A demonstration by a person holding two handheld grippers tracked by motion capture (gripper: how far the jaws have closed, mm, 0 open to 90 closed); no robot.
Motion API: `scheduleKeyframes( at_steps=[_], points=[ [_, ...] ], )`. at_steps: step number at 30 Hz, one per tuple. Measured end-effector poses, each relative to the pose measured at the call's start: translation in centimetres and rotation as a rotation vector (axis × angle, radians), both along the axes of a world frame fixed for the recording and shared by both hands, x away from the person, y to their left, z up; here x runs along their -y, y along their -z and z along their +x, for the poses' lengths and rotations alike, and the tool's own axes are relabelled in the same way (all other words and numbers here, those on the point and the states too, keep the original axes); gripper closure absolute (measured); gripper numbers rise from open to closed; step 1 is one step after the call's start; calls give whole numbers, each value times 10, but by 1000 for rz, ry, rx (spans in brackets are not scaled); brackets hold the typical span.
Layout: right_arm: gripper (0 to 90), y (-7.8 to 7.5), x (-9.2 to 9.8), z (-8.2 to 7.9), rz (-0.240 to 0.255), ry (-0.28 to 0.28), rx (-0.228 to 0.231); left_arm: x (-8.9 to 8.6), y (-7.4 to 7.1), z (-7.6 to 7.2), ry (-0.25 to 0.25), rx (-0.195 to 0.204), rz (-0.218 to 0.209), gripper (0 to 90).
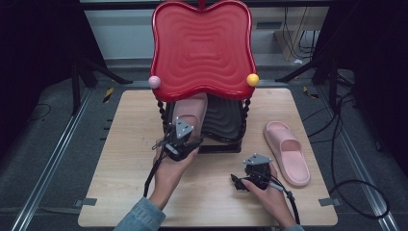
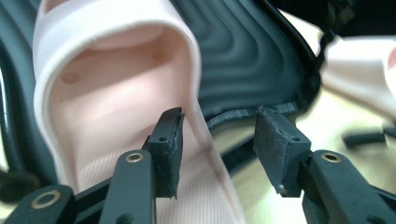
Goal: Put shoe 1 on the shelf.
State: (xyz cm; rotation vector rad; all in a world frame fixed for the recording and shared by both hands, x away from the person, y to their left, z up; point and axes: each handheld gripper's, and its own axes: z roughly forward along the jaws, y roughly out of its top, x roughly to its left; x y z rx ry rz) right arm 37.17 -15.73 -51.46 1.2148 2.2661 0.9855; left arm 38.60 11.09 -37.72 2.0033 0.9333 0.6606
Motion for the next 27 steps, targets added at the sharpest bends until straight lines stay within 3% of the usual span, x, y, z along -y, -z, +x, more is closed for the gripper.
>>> scheduleKeyframes(
  at_steps=[2, 4, 7, 12, 17, 22, 27],
  points=[
    [50, 0, 0, 0, 0, 2, 0, -4, 1, -6, 61, -31, 39, 528],
    [50, 0, 0, 0, 0, 3, 0, -10, 1, -15, 105, -18, 69, 580],
    [50, 0, 0, 0, 0, 3, -1, -21, -1, -22, 154, -60, 66, 645],
    [50, 0, 0, 0, 0, 3, 0, -36, 0, -37, 193, -78, 134, 788],
    [50, 0, 0, 0, 0, 4, 0, -48, 6, -51, 243, -111, 156, 890],
    [50, 0, 0, 0, 0, 5, -1, -53, 19, -57, 272, -137, 232, 899],
    [50, 0, -1, 0, 1, 8, -1, -56, 31, -56, 272, -165, 251, 899]
  ],
)
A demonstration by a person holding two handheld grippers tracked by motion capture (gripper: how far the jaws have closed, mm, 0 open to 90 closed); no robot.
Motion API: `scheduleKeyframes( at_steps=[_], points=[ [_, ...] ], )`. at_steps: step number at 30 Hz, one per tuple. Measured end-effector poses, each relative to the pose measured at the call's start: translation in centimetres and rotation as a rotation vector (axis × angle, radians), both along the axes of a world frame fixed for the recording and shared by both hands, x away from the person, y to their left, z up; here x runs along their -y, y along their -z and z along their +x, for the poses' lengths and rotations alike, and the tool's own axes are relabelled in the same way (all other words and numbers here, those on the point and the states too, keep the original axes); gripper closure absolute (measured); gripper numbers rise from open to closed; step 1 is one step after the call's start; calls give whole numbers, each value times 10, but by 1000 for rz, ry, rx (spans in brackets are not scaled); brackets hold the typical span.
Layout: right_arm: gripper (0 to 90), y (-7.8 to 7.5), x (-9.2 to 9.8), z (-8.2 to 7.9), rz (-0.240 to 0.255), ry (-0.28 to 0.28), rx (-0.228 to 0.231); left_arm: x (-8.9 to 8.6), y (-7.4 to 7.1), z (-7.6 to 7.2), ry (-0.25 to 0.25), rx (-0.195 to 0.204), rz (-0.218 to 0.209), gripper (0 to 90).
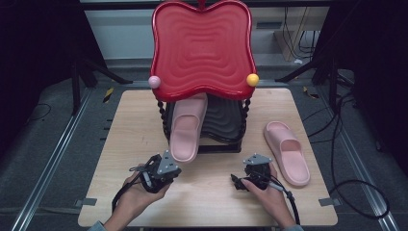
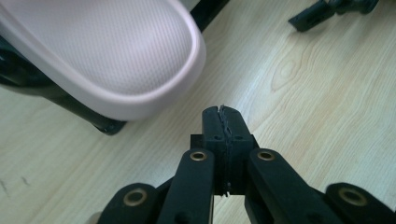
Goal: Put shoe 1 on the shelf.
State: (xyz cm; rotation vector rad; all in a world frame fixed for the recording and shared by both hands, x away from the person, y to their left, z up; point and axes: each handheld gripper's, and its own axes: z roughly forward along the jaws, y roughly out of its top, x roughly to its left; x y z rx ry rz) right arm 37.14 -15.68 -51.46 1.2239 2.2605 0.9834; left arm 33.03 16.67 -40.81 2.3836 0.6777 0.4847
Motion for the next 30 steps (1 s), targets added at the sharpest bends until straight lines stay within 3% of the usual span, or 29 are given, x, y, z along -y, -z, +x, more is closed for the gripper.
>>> scheduleKeyframes(
  at_steps=[6, 15, 21, 30],
  points=[
    [50, 0, 0, 0, 0, 2, 0, -4, 7, -5, -14, 7, 15, 899],
    [50, 0, 0, 0, 0, 2, 1, 3, 11, 12, -9, -13, -19, 899],
    [50, 0, 0, 0, -1, 1, 1, 12, 7, 22, 0, -1, -5, 899],
    [50, 0, 0, 0, -2, -1, 2, 15, 3, 40, -30, -9, -55, 899]
  ],
)
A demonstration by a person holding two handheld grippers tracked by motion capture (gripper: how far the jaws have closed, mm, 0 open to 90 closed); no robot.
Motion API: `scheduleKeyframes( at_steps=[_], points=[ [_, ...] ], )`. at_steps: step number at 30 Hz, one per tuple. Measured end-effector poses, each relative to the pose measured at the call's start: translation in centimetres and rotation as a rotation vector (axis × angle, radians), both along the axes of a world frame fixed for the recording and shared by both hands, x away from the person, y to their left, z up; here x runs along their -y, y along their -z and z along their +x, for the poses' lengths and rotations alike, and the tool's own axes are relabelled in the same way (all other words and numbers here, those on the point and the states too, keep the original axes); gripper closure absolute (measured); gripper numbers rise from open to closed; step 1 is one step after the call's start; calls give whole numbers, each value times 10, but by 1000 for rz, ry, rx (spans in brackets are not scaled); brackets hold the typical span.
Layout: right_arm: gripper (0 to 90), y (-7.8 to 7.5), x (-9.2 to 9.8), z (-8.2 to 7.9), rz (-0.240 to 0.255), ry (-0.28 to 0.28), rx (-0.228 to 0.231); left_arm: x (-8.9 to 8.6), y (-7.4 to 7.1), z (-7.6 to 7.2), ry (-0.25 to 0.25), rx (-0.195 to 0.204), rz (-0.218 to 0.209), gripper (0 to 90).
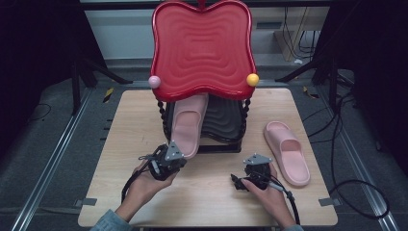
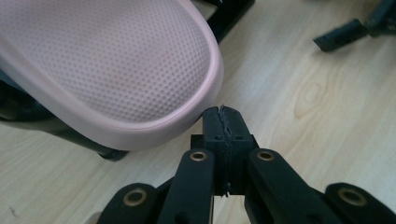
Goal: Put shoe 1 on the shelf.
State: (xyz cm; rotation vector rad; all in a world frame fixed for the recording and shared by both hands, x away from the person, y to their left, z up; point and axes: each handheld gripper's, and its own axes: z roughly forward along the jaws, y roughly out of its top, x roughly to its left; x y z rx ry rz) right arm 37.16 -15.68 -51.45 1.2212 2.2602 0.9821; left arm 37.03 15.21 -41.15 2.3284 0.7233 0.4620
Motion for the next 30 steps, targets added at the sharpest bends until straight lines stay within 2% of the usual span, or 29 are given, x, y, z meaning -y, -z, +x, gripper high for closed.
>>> scheduleKeyframes(
  at_steps=[3, 6, 12, 15, 21, 24, 25, 30],
  points=[
    [50, 0, 0, 0, -1, 0, 1, 6, -3, 8, -5, 7, -10, 900],
    [50, 0, 0, 0, 0, -1, 0, 12, -7, 16, -14, 9, -38, 900],
    [50, 0, 0, 0, -1, -2, 1, 22, -11, 31, -34, 14, -50, 899],
    [50, 0, 0, 0, -1, -3, 1, 23, -14, 34, -38, 8, -52, 899],
    [50, 0, 0, 0, -1, -4, 0, 21, -20, 30, -41, 32, -53, 897],
    [50, 0, 0, 0, -1, -4, 1, 20, -21, 35, -43, 19, -62, 898],
    [50, 0, 0, 0, -1, -4, 1, 20, -22, 37, -43, 24, -52, 898],
    [50, 0, 0, 0, -1, -4, 0, 20, -26, 43, -60, 35, -59, 898]
  ],
)
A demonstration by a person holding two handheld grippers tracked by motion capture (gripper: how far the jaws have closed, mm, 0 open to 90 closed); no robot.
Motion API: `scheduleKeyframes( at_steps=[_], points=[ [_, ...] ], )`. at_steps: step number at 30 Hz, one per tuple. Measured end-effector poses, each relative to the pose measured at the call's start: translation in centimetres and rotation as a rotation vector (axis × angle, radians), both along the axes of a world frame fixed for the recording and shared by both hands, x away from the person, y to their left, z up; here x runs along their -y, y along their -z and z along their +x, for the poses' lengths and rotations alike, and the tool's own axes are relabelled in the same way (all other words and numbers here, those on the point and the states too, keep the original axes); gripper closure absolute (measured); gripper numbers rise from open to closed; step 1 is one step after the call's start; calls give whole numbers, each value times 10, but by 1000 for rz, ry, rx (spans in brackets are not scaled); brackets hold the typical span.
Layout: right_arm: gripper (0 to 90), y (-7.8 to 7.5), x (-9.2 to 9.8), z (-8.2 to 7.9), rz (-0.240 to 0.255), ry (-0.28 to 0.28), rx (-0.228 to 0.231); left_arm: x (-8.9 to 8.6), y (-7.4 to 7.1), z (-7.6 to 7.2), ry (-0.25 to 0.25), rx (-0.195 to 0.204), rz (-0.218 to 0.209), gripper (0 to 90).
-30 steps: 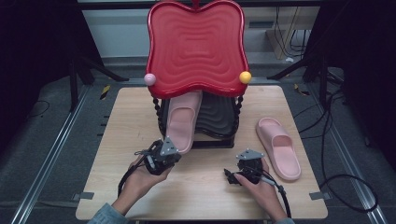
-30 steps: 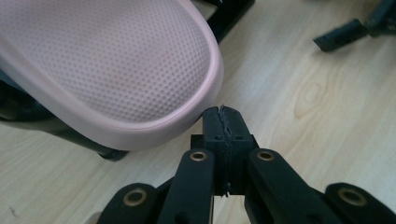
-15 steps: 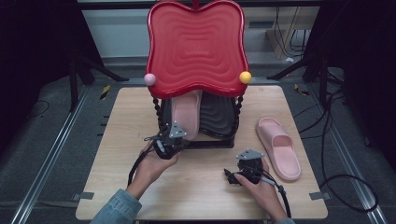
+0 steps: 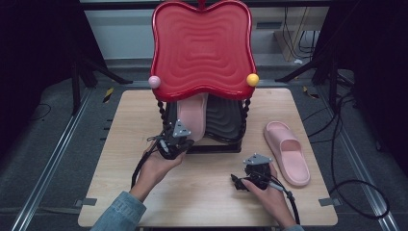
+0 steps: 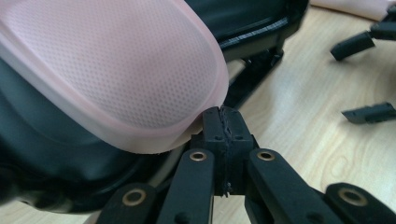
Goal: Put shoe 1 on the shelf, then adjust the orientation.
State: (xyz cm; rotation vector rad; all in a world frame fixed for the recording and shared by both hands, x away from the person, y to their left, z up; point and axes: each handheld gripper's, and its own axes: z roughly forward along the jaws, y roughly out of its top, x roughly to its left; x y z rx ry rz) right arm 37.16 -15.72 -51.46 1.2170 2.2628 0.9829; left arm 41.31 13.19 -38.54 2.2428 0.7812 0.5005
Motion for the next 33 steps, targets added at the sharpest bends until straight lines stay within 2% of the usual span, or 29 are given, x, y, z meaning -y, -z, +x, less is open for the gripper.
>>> scheduleKeyframes(
  at_steps=[4, 7, 9, 10, 12, 15, 16, 19, 20, 21, 23, 24, 26, 28, 29, 30, 33],
  points=[
    [50, 0, 0, 0, 0, 0, 0, 1, -5, 6, -5, 5, -1, 898],
    [50, 0, 0, 0, 0, -1, 0, 3, -4, 9, -29, 4, -19, 898],
    [50, 0, 0, 0, 0, -1, 0, 2, -5, 10, -22, -2, -6, 898],
    [50, 0, 0, 0, 0, -2, 0, 3, -4, 10, -30, -5, -27, 898],
    [50, 0, 0, 0, 0, -2, 0, 3, -4, 10, -32, -7, -26, 898],
    [50, 0, 0, 0, 0, -2, 0, 2, -7, 6, -21, 2, -6, 859],
    [50, 0, 0, 0, 0, -2, 0, 2, -7, 4, -24, 2, -24, 845],
    [50, 0, 0, 0, 0, -2, 0, -3, -10, -5, -26, 6, -33, 779],
    [50, 0, 0, 0, 0, -1, 0, -6, -11, -9, -33, 3, -44, 744],
    [50, 0, 0, 0, 0, -1, 0, -9, -11, -11, -33, -3, -34, 700],
    [61, -1, 0, 0, -2, 2, -2, -17, -10, -17, -44, -48, -59, 620],
    [84, -1, 1, 0, -3, 8, -6, -23, -9, -20, -49, -62, -74, 576],
    [234, -6, 3, 0, -14, 16, -10, -36, -6, -27, -71, -83, -88, 489],
    [234, -10, 6, -2, -22, 33, -7, -52, -1, -34, -102, -95, -106, 449],
    [251, -12, 9, -3, -21, 49, -4, -60, 2, -37, -117, -99, -108, 421],
    [264, -15, 13, -4, -6, 36, -1, -68, 6, -40, -133, -103, -103, 396],
    [317, -27, 25, -9, 5, 66, 12, -93, 19, -41, -182, -109, -65, 329]
  ],
)
